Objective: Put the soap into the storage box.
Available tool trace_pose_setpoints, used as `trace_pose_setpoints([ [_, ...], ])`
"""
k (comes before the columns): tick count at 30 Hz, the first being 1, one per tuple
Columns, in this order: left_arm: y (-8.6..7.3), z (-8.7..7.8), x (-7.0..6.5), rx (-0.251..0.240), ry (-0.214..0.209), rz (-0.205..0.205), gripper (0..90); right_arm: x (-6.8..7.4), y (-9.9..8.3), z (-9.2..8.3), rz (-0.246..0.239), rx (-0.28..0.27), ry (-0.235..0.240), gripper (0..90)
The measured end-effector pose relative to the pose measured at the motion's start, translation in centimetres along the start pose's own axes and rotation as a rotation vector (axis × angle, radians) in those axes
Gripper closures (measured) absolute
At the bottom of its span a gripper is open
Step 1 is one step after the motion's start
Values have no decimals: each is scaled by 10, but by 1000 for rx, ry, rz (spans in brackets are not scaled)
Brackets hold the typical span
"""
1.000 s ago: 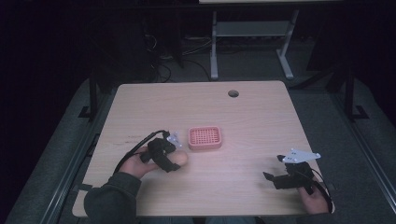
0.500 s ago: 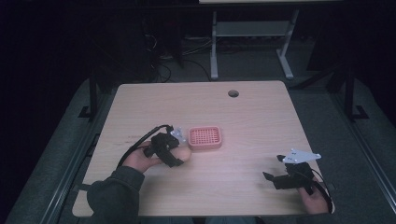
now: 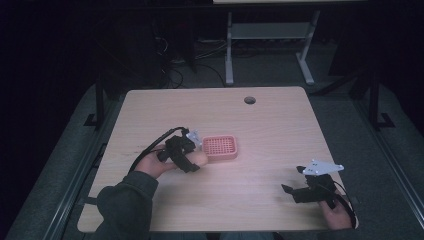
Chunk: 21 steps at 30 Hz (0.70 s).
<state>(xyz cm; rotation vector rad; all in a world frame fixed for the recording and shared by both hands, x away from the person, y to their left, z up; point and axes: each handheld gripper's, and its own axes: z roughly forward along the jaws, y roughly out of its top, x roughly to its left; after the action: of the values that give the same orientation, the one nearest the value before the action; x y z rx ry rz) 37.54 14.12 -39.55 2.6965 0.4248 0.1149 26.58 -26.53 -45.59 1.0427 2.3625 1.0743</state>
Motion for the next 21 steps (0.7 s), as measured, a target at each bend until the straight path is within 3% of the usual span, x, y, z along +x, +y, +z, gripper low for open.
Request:
trace_pose_setpoints([
  [21, 28, 5, 13, 6, -2, 21, 322, 0, -1, -1, 1, -3, 6, 141],
])
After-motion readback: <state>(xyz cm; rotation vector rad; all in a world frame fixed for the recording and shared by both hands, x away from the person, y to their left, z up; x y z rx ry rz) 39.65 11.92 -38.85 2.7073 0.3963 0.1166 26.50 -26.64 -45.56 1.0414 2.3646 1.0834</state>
